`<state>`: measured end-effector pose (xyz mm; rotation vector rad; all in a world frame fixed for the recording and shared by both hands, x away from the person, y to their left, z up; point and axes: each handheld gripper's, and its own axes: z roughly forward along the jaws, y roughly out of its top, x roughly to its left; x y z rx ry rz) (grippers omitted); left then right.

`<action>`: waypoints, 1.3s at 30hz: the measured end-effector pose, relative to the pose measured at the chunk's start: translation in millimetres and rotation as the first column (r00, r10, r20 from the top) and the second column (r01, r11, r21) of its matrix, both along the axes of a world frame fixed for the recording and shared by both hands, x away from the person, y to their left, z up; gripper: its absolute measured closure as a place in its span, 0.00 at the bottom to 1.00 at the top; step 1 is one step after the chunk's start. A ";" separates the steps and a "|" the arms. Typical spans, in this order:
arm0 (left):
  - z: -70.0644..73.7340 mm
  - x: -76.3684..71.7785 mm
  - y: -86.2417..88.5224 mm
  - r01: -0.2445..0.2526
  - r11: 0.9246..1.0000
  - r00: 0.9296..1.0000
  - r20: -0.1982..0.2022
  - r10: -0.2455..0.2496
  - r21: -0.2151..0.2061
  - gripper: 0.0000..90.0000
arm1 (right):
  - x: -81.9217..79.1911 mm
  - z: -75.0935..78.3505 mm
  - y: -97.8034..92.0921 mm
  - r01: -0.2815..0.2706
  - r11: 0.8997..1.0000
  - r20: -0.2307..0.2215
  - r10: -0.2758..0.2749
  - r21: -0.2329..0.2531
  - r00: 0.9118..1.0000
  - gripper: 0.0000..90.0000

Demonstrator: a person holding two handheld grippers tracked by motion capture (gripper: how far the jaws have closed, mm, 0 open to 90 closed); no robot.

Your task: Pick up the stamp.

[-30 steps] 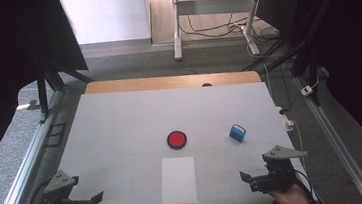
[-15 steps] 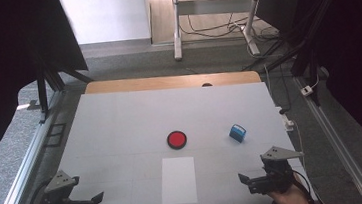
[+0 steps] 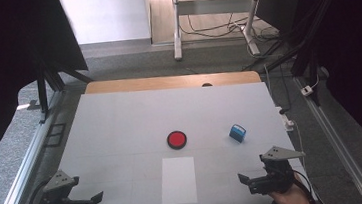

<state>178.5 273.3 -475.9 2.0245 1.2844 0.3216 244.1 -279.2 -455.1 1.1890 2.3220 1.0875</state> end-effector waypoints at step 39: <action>-0.4 0.7 -1.0 0.002 1.000 1.000 -0.004 -0.002 0.006 0.01 | 47.6 2.2 24.5 -0.058 0.998 0.018 0.058 -0.014 0.998 0.00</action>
